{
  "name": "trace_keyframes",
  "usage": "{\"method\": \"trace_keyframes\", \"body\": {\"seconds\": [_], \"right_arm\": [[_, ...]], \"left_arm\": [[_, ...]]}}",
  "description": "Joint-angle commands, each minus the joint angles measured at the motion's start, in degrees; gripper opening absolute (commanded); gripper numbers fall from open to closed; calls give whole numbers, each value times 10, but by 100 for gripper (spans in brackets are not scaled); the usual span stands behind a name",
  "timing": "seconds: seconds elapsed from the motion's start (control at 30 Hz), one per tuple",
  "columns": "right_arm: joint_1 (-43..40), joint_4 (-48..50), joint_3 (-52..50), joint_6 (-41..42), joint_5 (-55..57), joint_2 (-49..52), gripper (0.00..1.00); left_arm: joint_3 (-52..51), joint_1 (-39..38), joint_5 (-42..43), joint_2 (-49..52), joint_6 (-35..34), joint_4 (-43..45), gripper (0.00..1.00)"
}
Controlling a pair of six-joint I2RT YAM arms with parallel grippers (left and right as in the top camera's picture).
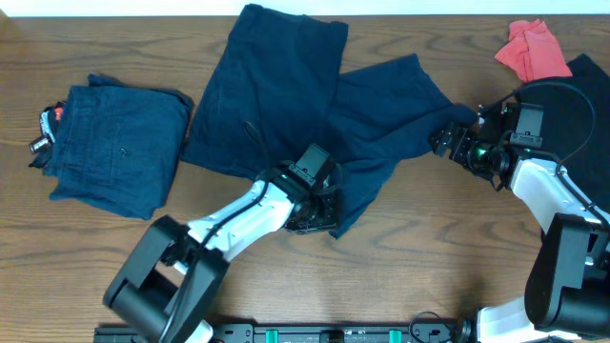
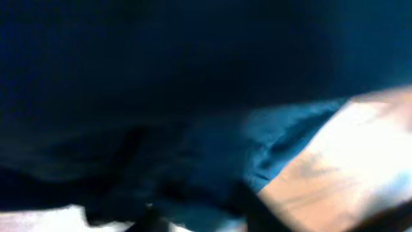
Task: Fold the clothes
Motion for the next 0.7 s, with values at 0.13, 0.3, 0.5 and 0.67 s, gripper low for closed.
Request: {"method": "trace_keyframes", "body": {"seconds": [0.13,0.3,0.5,0.67], "right_arm": [[8,-17,0,7,-9,-7,99],[16,-36,-1,33,-11,1,99],[62,-38,-1,47,-18,20,87],[73,-43,-1,109,125,28,1]], "left_arm": [[0,22,-11,-14,-12,-127,6],[0,43,-19,-66,35,-214,6],[0,42,-34,-81,35,-224,6],[0,42,-112,-81,48,-286,6]]}}
